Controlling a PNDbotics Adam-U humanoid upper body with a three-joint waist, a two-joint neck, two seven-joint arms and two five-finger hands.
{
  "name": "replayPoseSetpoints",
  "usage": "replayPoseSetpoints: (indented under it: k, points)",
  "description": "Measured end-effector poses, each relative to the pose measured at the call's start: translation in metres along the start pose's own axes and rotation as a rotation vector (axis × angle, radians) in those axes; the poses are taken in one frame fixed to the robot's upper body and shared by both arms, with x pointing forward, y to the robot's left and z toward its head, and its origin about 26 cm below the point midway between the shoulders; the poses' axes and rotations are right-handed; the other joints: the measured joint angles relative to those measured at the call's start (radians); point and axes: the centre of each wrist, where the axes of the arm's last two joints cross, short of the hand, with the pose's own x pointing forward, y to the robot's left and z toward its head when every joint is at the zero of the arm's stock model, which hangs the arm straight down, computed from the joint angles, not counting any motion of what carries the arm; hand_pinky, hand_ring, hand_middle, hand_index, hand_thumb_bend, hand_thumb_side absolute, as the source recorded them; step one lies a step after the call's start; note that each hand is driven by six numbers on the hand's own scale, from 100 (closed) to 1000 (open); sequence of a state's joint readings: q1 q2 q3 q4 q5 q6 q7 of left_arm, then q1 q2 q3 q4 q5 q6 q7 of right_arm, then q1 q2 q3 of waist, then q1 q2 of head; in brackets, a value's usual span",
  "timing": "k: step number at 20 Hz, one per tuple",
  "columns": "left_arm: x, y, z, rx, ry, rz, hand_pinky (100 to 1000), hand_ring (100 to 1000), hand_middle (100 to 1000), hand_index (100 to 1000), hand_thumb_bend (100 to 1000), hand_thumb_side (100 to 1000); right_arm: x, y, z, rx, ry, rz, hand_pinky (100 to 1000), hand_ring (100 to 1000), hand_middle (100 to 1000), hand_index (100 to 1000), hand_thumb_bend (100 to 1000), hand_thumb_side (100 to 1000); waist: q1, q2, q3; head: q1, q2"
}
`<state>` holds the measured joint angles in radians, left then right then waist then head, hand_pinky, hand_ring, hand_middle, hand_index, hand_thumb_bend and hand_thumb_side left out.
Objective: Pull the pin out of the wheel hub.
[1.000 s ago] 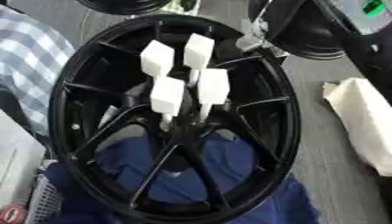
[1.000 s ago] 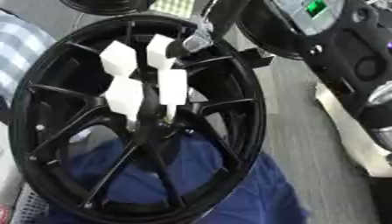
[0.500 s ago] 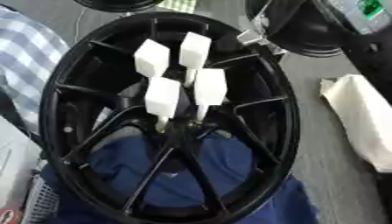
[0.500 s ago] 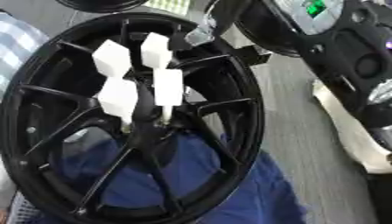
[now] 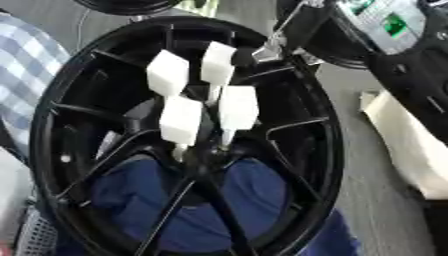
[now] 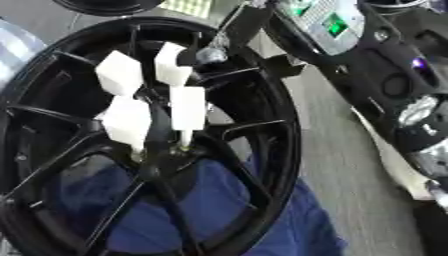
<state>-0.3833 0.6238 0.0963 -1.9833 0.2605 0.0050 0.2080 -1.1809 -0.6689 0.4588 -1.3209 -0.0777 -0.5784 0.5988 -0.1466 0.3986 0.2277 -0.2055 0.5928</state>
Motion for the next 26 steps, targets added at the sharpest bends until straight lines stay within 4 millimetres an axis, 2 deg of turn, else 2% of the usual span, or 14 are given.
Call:
replayPoseSetpoints:
  k: [4,9,14,22,26]
  points:
    - [0.002,0.002,-0.002,-0.008,-0.013,-0.015,835,729,733,762,196,715,0.006,0.003,0.004,0.038,-0.003,0.02,878,812,742,818,447,216,-0.018,0.01,0.023,-0.024,-0.005]
    - [0.003,0.004,-0.002,-0.007,-0.021,-0.026,836,728,732,762,192,720,0.022,-0.004,0.006,0.052,-0.045,0.048,882,815,748,820,451,222,-0.032,0.022,0.043,-0.06,0.01]
    - [0.002,0.006,-0.001,-0.005,-0.017,-0.035,836,728,733,762,189,723,0.031,-0.009,0.008,0.057,-0.067,0.066,882,819,751,823,458,221,-0.035,0.03,0.044,-0.069,0.014]
    - [0.002,0.006,-0.001,-0.006,-0.017,-0.037,837,728,733,762,187,723,0.033,-0.013,0.011,0.053,-0.063,0.073,882,820,753,825,466,221,-0.035,0.031,0.038,-0.069,0.012]
    - [0.002,0.007,-0.001,-0.008,-0.017,-0.043,837,728,733,762,187,722,0.033,-0.017,0.016,0.039,-0.054,0.08,881,823,756,825,458,185,-0.035,0.03,0.032,-0.066,-0.001]
